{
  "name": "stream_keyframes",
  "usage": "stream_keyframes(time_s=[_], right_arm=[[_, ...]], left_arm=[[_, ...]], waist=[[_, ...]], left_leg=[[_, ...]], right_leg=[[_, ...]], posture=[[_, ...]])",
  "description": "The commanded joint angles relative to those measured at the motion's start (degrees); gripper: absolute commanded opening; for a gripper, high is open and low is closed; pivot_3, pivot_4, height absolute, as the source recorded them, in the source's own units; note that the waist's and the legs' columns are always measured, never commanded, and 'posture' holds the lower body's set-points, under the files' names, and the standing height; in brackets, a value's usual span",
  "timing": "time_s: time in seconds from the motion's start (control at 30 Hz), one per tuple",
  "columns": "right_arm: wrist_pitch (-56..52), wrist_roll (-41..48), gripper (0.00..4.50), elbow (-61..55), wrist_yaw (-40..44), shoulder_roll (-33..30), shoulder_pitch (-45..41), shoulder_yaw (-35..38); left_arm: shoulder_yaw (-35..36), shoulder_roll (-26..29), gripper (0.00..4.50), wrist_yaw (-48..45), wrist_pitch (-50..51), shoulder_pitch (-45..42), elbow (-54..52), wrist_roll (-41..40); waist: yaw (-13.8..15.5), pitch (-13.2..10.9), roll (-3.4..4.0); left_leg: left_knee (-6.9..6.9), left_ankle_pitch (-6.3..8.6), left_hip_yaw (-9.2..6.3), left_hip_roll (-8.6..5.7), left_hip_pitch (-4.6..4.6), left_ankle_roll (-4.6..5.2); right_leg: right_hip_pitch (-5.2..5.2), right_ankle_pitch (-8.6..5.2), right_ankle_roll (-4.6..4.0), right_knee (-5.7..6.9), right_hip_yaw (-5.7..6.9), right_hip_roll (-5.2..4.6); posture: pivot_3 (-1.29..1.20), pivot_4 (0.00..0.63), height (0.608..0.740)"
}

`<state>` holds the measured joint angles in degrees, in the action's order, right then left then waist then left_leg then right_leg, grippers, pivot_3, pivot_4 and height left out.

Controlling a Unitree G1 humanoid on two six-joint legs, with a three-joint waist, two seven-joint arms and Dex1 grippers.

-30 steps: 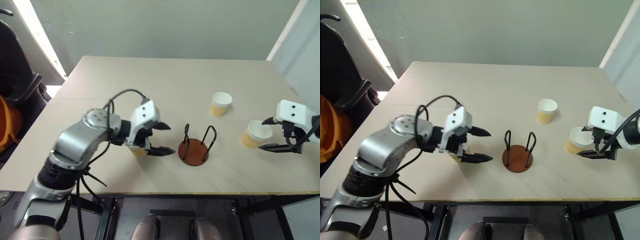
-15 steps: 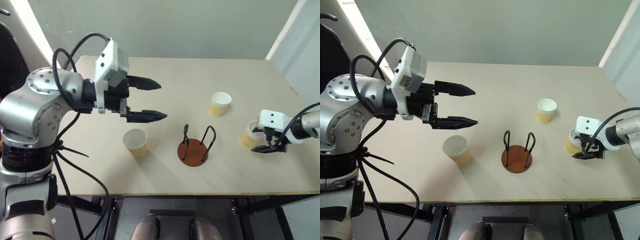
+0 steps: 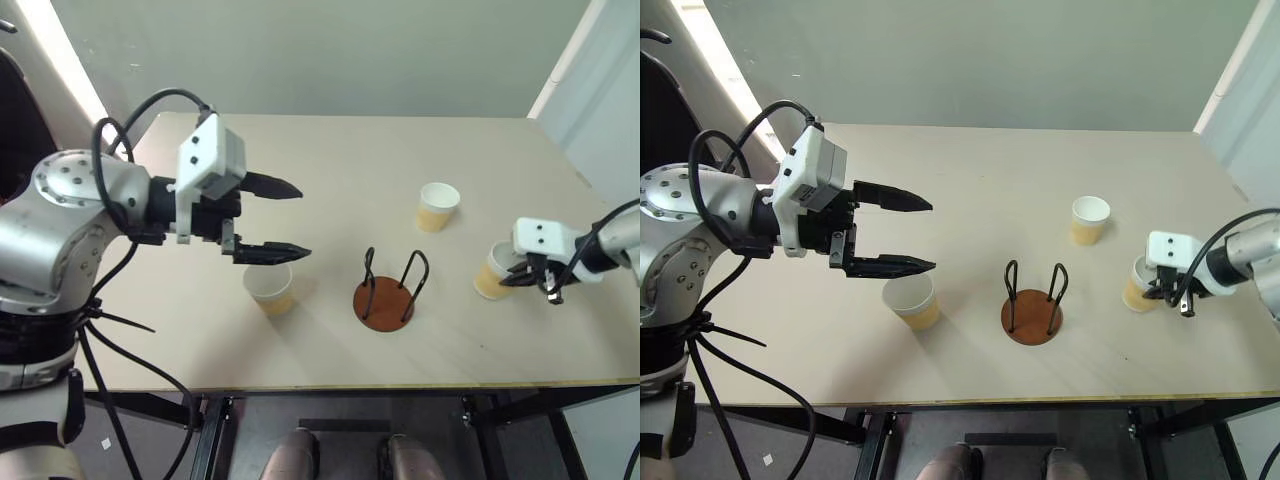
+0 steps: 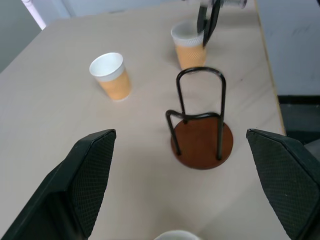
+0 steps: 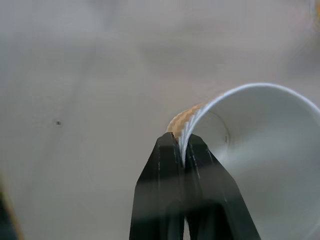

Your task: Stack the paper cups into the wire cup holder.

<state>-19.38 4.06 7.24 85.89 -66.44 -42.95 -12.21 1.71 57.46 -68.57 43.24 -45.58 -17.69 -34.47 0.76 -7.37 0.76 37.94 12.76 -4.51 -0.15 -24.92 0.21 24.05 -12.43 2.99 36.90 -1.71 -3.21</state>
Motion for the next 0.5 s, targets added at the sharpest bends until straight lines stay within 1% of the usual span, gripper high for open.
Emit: stream_keyframes(time_s=[0.03, 0.1, 0.23, 0.37, 0.5], right_arm=[[-0.51, 5.93, 0.05, -4.82, 5.78, -2.20, -9.52, 5.62], [0.68, 7.64, 0.05, -5.76, 6.53, -1.94, -13.96, 3.87], [3.10, 13.87, 0.05, -9.97, 6.61, 0.82, -21.66, -3.12], [5.63, 18.10, 0.05, -11.48, 6.61, 1.74, -24.72, -9.57], [9.35, 19.24, 0.05, -10.73, 6.61, 3.38, -27.03, -16.03]], left_arm=[[1.71, 1.68, 4.50, -0.54, -2.23, 0.71, 0.33, 1.05], [1.35, 1.86, 4.50, -0.66, -3.00, 1.32, 0.53, 1.56], [0.68, 1.70, 4.50, -0.78, -3.76, 2.07, 0.38, 1.77], [-0.33, 1.67, 4.50, -0.68, -4.32, 2.12, 0.39, 2.45], [0.20, 1.78, 4.50, -0.84, -4.18, 2.55, -0.10, 2.20]], waist=[[-0.17, 0.03, 0.07], [-0.29, 0.06, 0.01], [-0.45, 0.08, -0.05], [-0.39, 0.06, -0.04], [-0.41, 0.06, -0.04]], left_leg=[[-0.04, -0.01, 0.01, 0.00, 0.00, -0.01], [-0.15, -0.05, -0.04, 0.04, 0.03, -0.10], [-0.24, -0.07, -0.19, 0.10, 0.04, -0.24], [-0.29, -0.11, -0.20, 0.09, 0.00, -0.29], [-0.29, -0.12, -0.20, 0.07, -0.02, -0.32]], right_leg=[[0.04, -0.03, -0.05, 0.02, -0.01, 0.00], [0.06, -0.13, -0.23, 0.04, 0.05, 0.06], [0.06, -0.24, -0.41, 0.03, 0.13, 0.10], [0.15, -0.26, -0.44, 0.05, 0.13, 0.10], [0.15, -0.29, -0.49, 0.01, 0.12, 0.08]], posture=[[0.00, 0.150, 0.740], [0.00, 0.150, 0.740], [0.00, 0.150, 0.740], [0.00, 0.150, 0.740], [0.00, 0.150, 0.740]])
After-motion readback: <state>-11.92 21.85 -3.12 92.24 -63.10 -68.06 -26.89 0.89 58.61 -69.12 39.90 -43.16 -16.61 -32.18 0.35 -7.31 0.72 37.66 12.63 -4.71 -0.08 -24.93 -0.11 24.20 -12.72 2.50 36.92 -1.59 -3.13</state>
